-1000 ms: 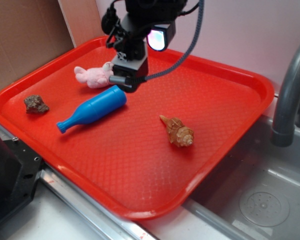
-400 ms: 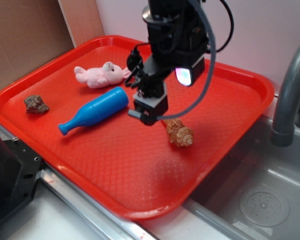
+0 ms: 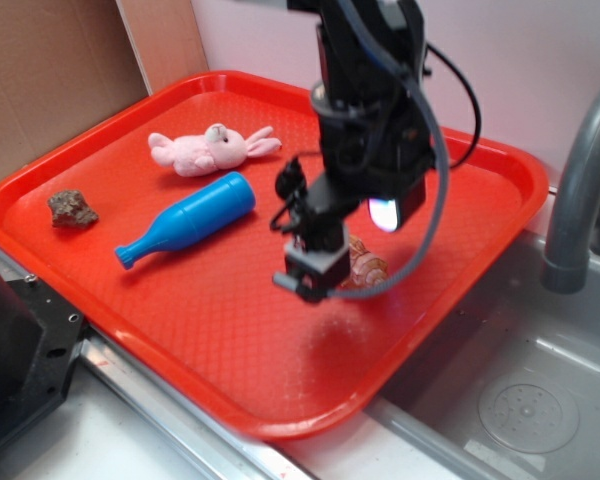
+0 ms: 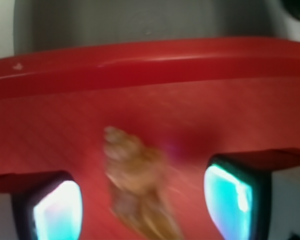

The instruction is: Grab the shell.

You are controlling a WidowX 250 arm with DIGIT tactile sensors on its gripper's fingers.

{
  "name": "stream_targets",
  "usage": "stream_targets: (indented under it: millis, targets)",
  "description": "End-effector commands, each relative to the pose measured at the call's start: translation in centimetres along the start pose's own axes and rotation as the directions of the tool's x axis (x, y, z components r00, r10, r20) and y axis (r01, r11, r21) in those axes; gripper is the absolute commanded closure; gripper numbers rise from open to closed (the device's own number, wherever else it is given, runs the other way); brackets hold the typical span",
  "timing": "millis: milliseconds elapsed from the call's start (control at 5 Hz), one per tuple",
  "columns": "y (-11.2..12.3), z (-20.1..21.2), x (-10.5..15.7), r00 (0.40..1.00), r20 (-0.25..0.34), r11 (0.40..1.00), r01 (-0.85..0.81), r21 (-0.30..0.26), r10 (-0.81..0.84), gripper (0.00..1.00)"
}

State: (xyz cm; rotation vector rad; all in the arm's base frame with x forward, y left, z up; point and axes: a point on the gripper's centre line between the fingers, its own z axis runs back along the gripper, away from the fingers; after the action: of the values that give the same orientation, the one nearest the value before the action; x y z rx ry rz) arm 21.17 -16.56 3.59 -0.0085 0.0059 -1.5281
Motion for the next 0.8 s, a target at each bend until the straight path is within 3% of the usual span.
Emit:
stream_targets:
  millis: [0,200,400,600]
  targets:
    - [-5.78,-0.57,2.07,0.999,0.021,1.0,0.028,-0.005,-0.027,0.7]
    - [-5.72,-0.6,2.12,1.0,0.011,1.0,0.017,-0.008,-0.017,1.0]
    - [-5.41,0.13,1.19,1.0,-0.001,1.0,-0.007,-0.013,0.007,0.0]
    - [-5.41,0.13,1.19,1.0,-0.001,1.0,-0.007,-0.013,0.007,0.0]
